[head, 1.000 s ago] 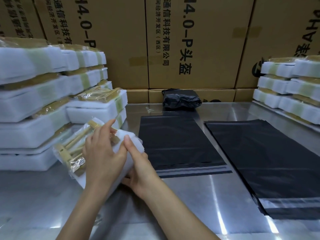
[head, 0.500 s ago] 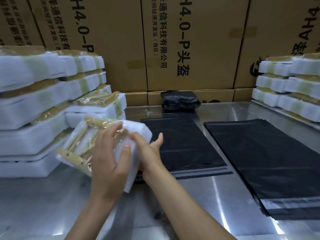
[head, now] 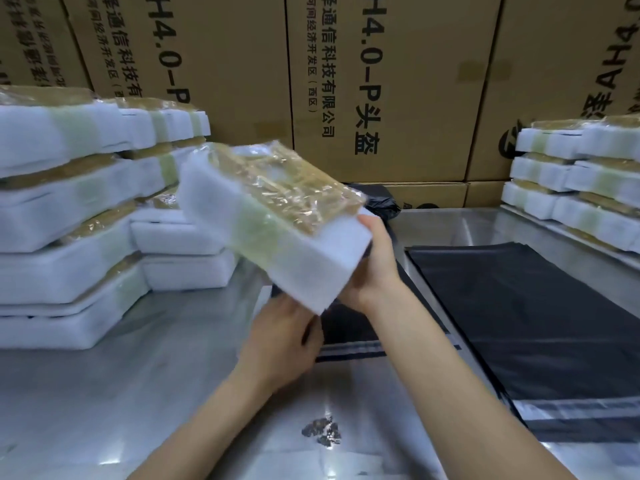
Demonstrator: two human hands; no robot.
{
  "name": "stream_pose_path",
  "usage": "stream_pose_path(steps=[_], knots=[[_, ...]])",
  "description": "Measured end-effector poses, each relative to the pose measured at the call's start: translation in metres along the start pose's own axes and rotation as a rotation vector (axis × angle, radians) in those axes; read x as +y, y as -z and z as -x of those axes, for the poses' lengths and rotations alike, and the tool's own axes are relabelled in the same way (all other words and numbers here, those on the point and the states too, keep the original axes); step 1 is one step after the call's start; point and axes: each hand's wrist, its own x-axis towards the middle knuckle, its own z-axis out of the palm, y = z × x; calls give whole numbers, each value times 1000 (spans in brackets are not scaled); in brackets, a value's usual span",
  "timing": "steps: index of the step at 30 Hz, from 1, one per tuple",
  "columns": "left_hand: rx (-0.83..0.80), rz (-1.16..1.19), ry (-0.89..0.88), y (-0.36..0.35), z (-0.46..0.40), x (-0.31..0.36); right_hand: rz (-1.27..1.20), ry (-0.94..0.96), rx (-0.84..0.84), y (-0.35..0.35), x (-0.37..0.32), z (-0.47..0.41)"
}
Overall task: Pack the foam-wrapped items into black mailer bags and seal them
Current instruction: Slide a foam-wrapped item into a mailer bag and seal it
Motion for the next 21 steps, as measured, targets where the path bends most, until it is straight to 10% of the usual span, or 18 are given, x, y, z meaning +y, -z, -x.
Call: stream_pose_path(steps=[4,10,15,21], knots=[[-294,88,431,-8,-13,-34,-95,3,45,17,-12,5],[-829,-146,533,-9,24,-63,-55,-2,274,64,-10,3],[-791,-282,564,-1,30,-84,-79,24,347,93,-5,3],[-353,-499,526,8,-1,-95,-187,101,356,90,-7,-1]])
